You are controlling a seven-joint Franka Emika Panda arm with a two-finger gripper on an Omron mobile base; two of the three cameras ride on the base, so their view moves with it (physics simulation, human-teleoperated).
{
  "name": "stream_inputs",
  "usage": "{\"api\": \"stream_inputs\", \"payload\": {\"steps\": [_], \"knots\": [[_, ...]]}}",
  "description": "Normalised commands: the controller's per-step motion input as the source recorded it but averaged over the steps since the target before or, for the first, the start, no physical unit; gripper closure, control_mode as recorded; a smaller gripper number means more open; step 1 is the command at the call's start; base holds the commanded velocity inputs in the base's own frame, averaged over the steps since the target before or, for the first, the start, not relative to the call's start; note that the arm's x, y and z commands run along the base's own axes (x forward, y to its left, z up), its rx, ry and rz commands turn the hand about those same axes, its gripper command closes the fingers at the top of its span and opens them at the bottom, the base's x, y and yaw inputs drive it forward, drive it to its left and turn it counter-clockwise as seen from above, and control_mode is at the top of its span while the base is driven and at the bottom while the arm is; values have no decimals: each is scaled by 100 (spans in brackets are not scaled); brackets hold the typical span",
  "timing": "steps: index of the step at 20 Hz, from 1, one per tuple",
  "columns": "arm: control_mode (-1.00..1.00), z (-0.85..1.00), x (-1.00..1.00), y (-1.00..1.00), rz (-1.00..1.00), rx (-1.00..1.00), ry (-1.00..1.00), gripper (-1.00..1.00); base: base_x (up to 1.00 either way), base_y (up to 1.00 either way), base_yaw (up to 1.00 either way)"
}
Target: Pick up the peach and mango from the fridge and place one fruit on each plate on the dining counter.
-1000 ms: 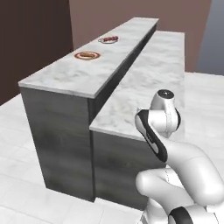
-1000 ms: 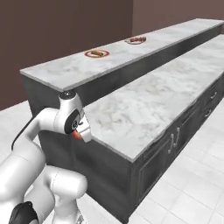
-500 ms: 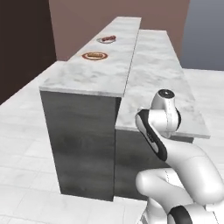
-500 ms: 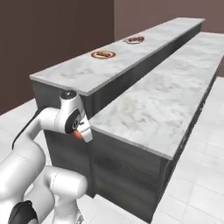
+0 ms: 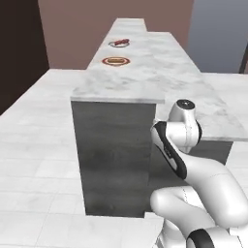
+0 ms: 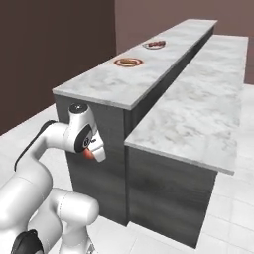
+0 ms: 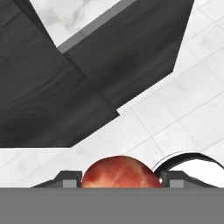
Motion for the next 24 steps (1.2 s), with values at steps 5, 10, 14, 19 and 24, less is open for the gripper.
{"api": "stream_inputs", "payload": {"steps": [5,10,14,19,24], "knots": [[100,0,0,0,0,0,0,100,-4,99,-29],[100,0,0,0,0,0,0,100,-5,99,-28],[100,0,0,0,0,0,0,100,0,100,-29],[100,0,0,0,0,0,0,100,0,99,-31],[100,0,0,0,0,0,0,100,0,94,-37]]}}
